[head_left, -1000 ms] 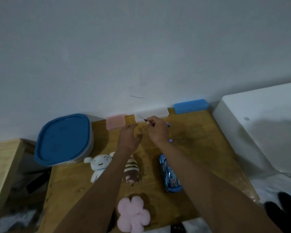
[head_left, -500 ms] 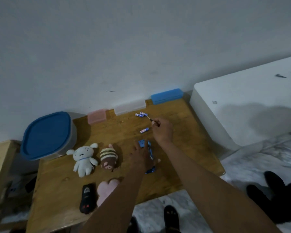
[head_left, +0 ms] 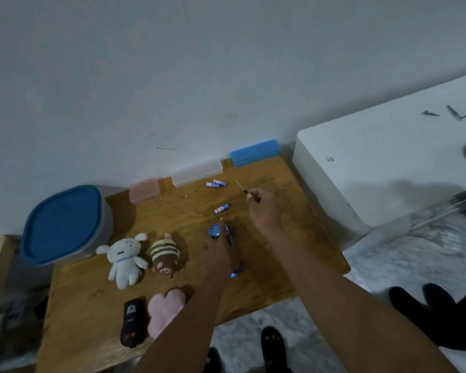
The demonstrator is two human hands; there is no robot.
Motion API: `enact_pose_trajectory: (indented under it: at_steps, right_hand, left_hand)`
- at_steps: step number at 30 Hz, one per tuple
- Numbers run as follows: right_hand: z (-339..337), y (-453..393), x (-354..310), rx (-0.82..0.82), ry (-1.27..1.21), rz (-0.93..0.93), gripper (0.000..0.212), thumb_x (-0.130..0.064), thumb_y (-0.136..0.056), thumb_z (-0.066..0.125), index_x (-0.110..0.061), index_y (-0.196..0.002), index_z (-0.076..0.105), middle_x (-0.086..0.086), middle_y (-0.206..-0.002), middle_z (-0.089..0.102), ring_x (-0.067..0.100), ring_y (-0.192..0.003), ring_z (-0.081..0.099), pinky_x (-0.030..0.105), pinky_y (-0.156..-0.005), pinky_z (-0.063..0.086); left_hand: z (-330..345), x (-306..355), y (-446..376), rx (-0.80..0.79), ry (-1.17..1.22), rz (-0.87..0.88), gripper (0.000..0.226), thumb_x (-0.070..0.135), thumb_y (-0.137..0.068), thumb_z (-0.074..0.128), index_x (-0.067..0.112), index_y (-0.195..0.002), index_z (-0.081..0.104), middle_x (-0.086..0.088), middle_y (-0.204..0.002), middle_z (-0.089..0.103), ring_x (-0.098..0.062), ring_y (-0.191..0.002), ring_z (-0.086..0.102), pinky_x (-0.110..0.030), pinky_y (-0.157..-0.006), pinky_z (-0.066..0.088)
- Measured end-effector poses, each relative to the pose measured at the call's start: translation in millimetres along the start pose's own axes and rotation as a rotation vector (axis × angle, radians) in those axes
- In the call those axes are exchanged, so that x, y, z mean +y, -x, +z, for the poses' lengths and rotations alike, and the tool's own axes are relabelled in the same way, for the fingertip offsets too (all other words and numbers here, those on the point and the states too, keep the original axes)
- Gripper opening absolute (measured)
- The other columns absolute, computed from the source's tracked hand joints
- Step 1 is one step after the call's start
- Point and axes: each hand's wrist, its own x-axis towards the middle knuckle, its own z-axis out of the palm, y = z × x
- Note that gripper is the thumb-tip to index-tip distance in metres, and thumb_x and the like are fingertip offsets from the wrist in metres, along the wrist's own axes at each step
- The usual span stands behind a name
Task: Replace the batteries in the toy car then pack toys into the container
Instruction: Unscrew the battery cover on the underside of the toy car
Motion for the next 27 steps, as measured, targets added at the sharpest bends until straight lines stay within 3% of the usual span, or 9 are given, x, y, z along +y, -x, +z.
enact_pose_trajectory:
  at_steps: [6,8,11,13,16,18,21,24,27]
  right_hand:
    - [-9.0,6.4,-28.9,0.013,0.013,-0.041,0.02,-0.022,-0.101,0.056,-0.018,-0.116,0.068,-0.003,-0.102,0.068,0.011,-0.089,0.062,0.021,-0.069,0.048]
    - [-11.6,9.7,-40.0,0.014,0.033,-0.049,0.021,-0.022,-0.101,0.056,-0.017,-0.117,0.068,-0.003,-0.104,0.067,0.009,-0.088,0.059,0.017,-0.065,0.043]
    - [-14.7,14.6,-56.4,0.035,0.061,-0.054,0.023,-0.023,-0.102,0.055,-0.016,-0.12,0.068,-0.004,-0.105,0.064,0.008,-0.09,0.055,0.015,-0.063,0.038]
    - [-16.6,17.1,-66.4,0.043,0.068,-0.052,0.022,-0.023,-0.102,0.055,-0.016,-0.118,0.069,-0.002,-0.103,0.066,0.009,-0.089,0.054,0.02,-0.068,0.04]
    - [-18.3,19.4,-77.5,0.037,0.071,-0.077,0.022,-0.022,-0.101,0.054,-0.016,-0.113,0.071,0.002,-0.105,0.07,0.012,-0.088,0.057,0.026,-0.07,0.041]
    - [-19.7,21.9,-84.7,0.036,0.065,-0.089,0.022,-0.023,-0.101,0.054,-0.016,-0.114,0.071,0.002,-0.105,0.07,0.013,-0.09,0.058,0.026,-0.072,0.041]
    - [-22.5,26.0,-94.4,0.004,0.014,-0.075,0.022,-0.022,-0.1,0.055,-0.015,-0.111,0.072,-0.002,-0.102,0.067,0.012,-0.092,0.059,0.021,-0.071,0.041]
    - [-24.5,30.2,-100.6,-0.07,-0.064,-0.056,0.02,-0.015,-0.098,0.055,-0.019,-0.104,0.074,-0.005,-0.099,0.067,0.009,-0.092,0.058,0.014,-0.068,0.039]
    - [-25.8,32.6,-102.6,-0.06,-0.164,-0.028,0.017,-0.012,-0.094,0.058,-0.021,-0.1,0.072,-0.005,-0.099,0.069,0.015,-0.097,0.064,0.023,-0.077,0.05]
  left_hand:
    - [-37.0,-11.3,3.2,0.042,0.527,0.096,0.109,0.025,-0.077,0.085,0.047,-0.156,0.013,-0.023,-0.139,0.048,-0.039,-0.113,0.06,-0.046,-0.091,0.057]
    - [-48.3,-12.8,5.7,0.06,0.581,0.119,0.1,0.019,-0.078,0.082,0.059,-0.149,0.023,-0.026,-0.142,0.044,-0.044,-0.118,0.057,-0.052,-0.091,0.058]
    - [-66.5,-11.7,11.9,0.074,0.578,0.196,0.082,0.015,-0.088,0.071,0.073,-0.133,0.035,-0.011,-0.165,0.012,-0.045,-0.145,0.029,-0.058,-0.103,0.05]
    - [-78.3,-8.8,20.0,0.086,0.632,0.257,0.061,0.015,-0.096,0.06,0.063,-0.132,0.05,-0.007,-0.165,0.015,-0.041,-0.148,0.024,-0.057,-0.108,0.045]
    - [-92.8,-3.9,32.7,0.107,0.773,0.266,0.045,0.01,-0.097,0.047,0.043,-0.118,0.07,-0.01,-0.143,0.04,-0.032,-0.115,0.054,-0.039,-0.084,0.057]
    - [-101.2,-1.4,41.7,0.125,0.808,0.282,0.04,0.006,-0.096,0.043,0.031,-0.115,0.07,-0.01,-0.133,0.049,-0.026,-0.102,0.056,-0.035,-0.074,0.052]
    - [-111.9,-1.1,53.4,0.169,0.812,0.326,0.031,0.005,-0.094,0.053,0.024,-0.117,0.061,-0.001,-0.121,0.051,-0.014,-0.098,0.054,-0.038,-0.08,0.05]
    - [-119.7,-1.2,60.0,0.154,0.817,0.341,0.039,0.002,-0.088,0.06,0.027,-0.118,0.058,0.005,-0.115,0.05,-0.013,-0.095,0.055,-0.033,-0.075,0.053]
    - [-125.7,-1.8,63.5,0.16,0.805,0.332,0.045,-0.002,-0.084,0.059,0.029,-0.116,0.059,0.005,-0.114,0.05,-0.014,-0.092,0.056,-0.031,-0.068,0.053]
